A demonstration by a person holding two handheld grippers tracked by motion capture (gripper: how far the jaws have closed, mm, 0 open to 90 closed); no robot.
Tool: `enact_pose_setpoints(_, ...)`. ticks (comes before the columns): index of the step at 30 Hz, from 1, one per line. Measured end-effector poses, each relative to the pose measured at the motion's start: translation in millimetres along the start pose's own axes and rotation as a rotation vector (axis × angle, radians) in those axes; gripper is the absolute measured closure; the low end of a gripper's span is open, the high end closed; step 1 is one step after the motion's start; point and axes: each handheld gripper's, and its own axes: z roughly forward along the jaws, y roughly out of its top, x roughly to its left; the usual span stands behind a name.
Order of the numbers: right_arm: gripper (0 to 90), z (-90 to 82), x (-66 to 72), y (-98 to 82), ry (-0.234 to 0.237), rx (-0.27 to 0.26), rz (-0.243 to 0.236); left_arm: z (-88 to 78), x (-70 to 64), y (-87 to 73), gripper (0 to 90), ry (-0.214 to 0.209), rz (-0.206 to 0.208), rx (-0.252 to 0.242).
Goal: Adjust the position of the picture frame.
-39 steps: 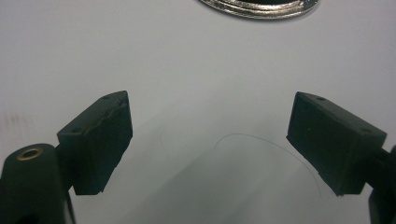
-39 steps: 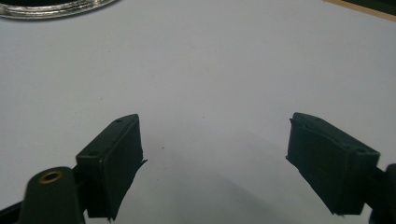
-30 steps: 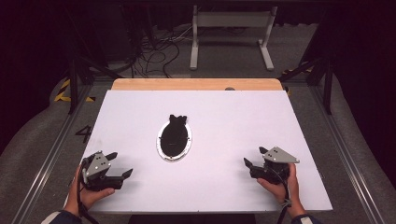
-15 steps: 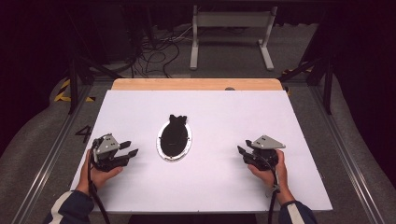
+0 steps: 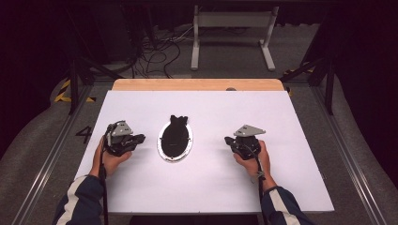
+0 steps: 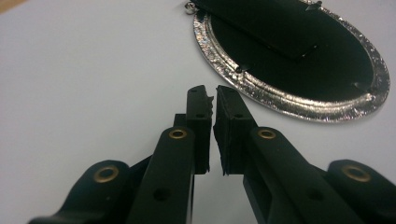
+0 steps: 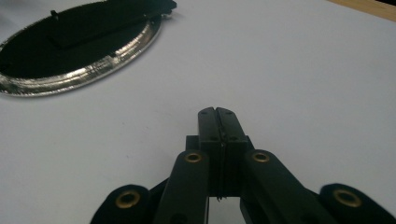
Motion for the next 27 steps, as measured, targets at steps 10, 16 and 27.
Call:
enact_pose_setpoints(10,90.0,30.9,8.4,22.5,0.011,0.010,0.020,30.2,9.7,2.0,86.0,-0.002,-0.039,0.041)
enact_pose_setpoints(16,90.0,46.3,10.4,27.3,0.028,0.033,0.022,37.7,9.9,10.4,84.4,-0.035,-0.066,0.047)
enact_pose_setpoints(27,90.0,67.8,7.0,38.8,0.013,0.045,0.073,51.3,9.7,14.7,79.8,-0.006,-0.064,0.054)
